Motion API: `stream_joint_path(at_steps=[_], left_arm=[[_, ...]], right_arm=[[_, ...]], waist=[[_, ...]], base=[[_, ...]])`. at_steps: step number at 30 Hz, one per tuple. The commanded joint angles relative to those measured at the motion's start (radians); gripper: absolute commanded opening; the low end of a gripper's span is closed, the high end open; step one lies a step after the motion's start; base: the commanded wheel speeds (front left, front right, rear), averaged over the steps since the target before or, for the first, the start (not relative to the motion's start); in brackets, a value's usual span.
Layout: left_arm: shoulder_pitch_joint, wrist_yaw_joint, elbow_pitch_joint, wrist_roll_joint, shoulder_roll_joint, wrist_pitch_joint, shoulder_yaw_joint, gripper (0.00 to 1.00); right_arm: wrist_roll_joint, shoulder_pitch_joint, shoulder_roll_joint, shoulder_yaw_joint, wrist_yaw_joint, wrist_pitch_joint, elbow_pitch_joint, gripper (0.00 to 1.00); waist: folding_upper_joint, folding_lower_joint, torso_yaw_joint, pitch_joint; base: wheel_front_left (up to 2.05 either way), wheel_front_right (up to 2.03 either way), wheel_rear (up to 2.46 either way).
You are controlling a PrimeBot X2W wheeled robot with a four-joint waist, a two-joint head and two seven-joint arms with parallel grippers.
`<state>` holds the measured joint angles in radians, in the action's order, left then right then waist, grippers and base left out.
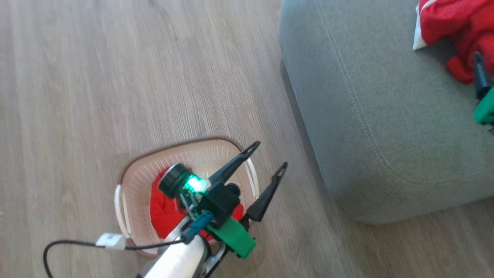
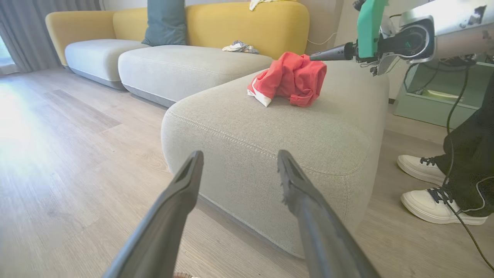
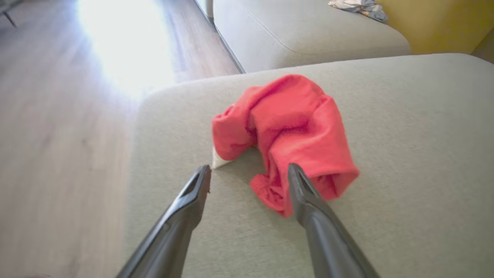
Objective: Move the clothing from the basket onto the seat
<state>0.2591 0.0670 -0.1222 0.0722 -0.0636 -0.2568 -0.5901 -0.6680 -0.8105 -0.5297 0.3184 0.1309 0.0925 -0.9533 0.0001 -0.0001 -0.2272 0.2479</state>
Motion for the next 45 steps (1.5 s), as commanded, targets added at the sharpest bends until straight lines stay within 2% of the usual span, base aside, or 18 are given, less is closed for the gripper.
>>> stream_joint_path(at_steps=[1, 8, 12, 16, 24, 30, 31, 35, 39, 45], left_arm=[[-0.008, -0.008, 0.037, 0.019, 0.012, -0.005, 0.048, 1.0], [-0.066, -0.027, 0.054, 0.058, 0.013, -0.005, 0.103, 1.0], [-0.091, -0.054, 0.069, 0.058, 0.013, -0.005, 0.138, 1.0], [-0.102, -0.106, 0.099, 0.076, 0.013, -0.005, 0.19, 1.0], [-0.109, -0.194, 0.129, 0.076, 0.013, -0.005, 0.272, 1.0], [-0.126, -0.299, 0.126, 0.077, 0.013, -0.005, 0.333, 1.0], [-0.126, -0.299, 0.126, 0.077, 0.013, -0.005, 0.333, 1.0], [-0.14, -0.343, 0.121, 0.082, 0.013, -0.005, 0.351, 1.0], [-0.158, -0.348, 0.106, 0.106, 0.013, -0.005, 0.369, 1.0], [-0.18, -0.326, 0.089, 0.11, 0.013, -0.005, 0.377, 1.0]], right_arm=[[-0.046, 0.042, -0.02, 0.032, 0.0, 0.028, 0.077, 1.0], [-0.191, 0.201, -0.074, 0.159, 0.0, 0.14, 0.343, 1.0], [-0.218, 0.269, -0.085, 0.174, 0.0, 0.167, 0.46, 1.0], [-0.212, 0.348, -0.047, 0.084, 0.0, 0.169, 0.622, 1.0], [-0.045, 0.525, 0.092, -0.126, 0.0, 0.169, 0.84, 1.0], [0.065, 0.617, 0.188, -0.201, 0.0, 0.169, 0.892, 1.0], [0.065, 0.617, 0.188, -0.201, 0.0, 0.169, 0.892, 1.0], [0.104, 0.664, 0.246, -0.221, 0.0, 0.169, 0.886, 1.0], [0.148, 0.701, 0.275, -0.211, 0.0, 0.169, 0.871, 1.0], [0.189, 0.731, 0.317, -0.235, 0.0, 0.169, 0.852, 1.0]], waist=[[-0.0001, 0.0001, 0.016, -0.051], [-0.0001, 0.0001, 0.069, -0.128], [-0.0001, 0.0001, 0.104, -0.154], [-0.0001, 0.0001, 0.136, -0.159], [-0.0001, 0.0001, 0.197, -0.155], [-0.0001, 0.0001, 0.223, -0.156], [-0.0001, 0.0001, 0.223, -0.156], [-0.0001, 0.0001, 0.236, -0.159], [-0.0001, 0.0001, 0.248, -0.163], [-0.0001, 0.0001, 0.256, -0.165]], base=[[0.0, 0.0, 0.0], [0.0, 0.0, 0.0], [0.0, 0.0, 0.0], [0.0, 0.0, 0.0], [0.0, 0.0, 0.0], [0.0, 0.0, 0.0], [0.0, 0.0, 0.0], [0.0, 0.0, 0.0], [0.0, 0.0, 0.0], [0.0, 0.0, 0.0]])
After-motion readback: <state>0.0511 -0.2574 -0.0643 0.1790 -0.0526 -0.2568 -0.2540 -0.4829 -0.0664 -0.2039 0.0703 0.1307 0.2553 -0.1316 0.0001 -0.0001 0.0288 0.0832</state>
